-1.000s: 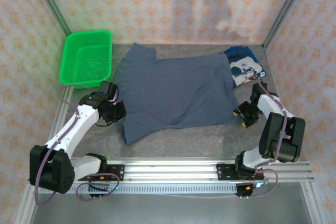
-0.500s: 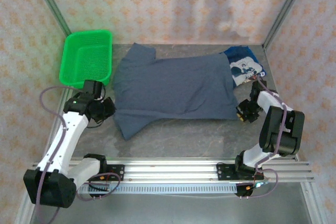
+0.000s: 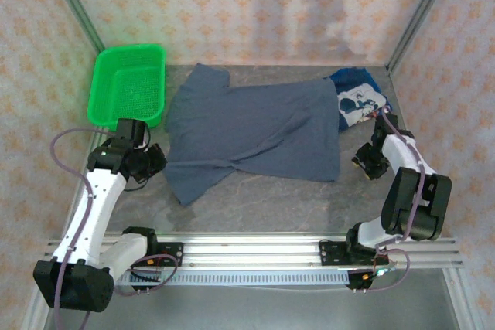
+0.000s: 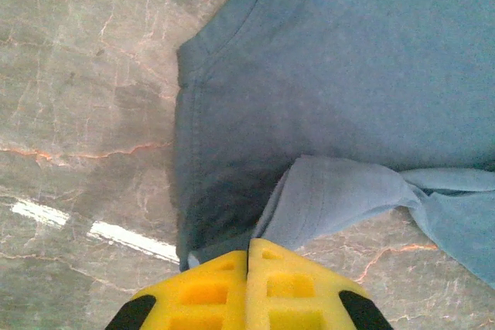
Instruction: Fold and stack the t-shirts
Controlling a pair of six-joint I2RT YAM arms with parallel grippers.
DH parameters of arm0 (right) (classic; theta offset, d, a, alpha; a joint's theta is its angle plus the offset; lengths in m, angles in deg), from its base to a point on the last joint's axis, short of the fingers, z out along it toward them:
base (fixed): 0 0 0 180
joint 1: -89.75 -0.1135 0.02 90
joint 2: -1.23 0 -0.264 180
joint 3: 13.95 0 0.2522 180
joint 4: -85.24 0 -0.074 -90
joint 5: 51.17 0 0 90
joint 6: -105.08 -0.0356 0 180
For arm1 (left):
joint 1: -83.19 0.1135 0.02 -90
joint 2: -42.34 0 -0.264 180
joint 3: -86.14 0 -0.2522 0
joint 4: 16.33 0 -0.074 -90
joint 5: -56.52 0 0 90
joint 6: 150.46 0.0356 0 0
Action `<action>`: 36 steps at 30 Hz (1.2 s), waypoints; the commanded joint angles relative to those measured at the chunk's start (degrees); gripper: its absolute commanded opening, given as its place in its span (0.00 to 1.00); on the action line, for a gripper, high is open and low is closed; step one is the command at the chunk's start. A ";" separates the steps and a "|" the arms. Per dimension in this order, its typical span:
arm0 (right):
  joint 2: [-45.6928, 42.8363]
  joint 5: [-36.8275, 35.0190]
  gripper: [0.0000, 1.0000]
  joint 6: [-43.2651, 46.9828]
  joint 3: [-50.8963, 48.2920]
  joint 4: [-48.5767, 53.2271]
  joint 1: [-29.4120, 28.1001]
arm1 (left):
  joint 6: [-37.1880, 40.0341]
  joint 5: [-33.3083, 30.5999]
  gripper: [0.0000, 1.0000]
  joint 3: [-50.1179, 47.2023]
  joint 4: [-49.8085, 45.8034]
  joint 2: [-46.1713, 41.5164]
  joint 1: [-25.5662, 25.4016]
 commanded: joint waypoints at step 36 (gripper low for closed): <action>6.81 14.54 0.03 -15.39 0.14 -12.34 -9.38 | 2.06 -1.28 0.00 -3.42 0.17 -2.04 2.17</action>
